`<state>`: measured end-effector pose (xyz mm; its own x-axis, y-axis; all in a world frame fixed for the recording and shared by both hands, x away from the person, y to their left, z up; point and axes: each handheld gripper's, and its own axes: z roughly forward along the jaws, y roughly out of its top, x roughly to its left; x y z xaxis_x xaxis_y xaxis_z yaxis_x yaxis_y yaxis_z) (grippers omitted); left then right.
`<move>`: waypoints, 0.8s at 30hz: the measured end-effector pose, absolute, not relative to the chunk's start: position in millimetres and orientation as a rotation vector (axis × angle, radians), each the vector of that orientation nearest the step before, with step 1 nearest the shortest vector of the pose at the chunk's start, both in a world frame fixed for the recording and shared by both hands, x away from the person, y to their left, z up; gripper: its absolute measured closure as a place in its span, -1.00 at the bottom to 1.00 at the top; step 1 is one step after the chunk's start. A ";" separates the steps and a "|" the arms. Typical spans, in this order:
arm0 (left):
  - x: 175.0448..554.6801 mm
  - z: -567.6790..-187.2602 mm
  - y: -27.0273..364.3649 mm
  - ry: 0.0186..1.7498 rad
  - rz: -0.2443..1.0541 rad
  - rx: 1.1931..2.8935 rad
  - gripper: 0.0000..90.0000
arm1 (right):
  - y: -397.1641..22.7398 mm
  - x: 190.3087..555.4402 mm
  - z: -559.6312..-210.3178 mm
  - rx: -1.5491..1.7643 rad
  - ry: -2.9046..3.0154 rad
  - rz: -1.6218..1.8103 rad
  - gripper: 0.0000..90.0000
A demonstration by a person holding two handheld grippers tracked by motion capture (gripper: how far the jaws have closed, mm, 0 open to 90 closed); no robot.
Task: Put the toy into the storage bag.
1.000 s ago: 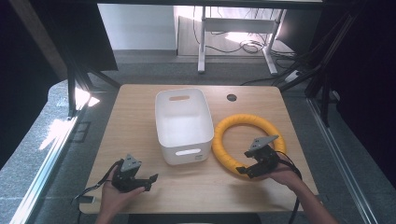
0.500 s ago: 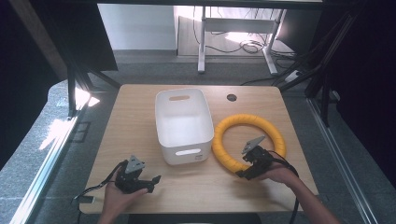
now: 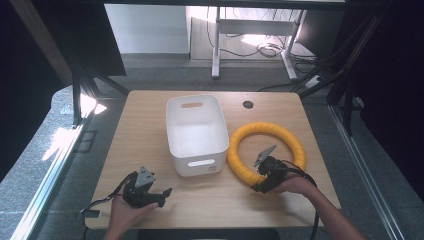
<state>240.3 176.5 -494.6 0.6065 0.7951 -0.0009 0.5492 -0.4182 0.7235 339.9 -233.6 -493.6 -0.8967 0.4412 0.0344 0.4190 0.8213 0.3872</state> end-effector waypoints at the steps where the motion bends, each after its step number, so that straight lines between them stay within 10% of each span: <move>1: 240.3 -494.6 176.5 1.055 0.451 2.131 -0.60 | -233.6 339.9 -493.6 0.696 2.944 0.606 -0.33; 24: 242.1 -501.2 168.4 1.040 0.441 2.172 -0.61 | -217.6 344.8 -502.9 0.597 3.016 0.371 0.03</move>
<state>242.1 168.4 -501.2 0.6232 0.7820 0.0110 0.5520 -0.4498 0.7022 344.8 -217.6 -502.9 -0.9247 0.3808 0.0025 0.3700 0.8970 0.2416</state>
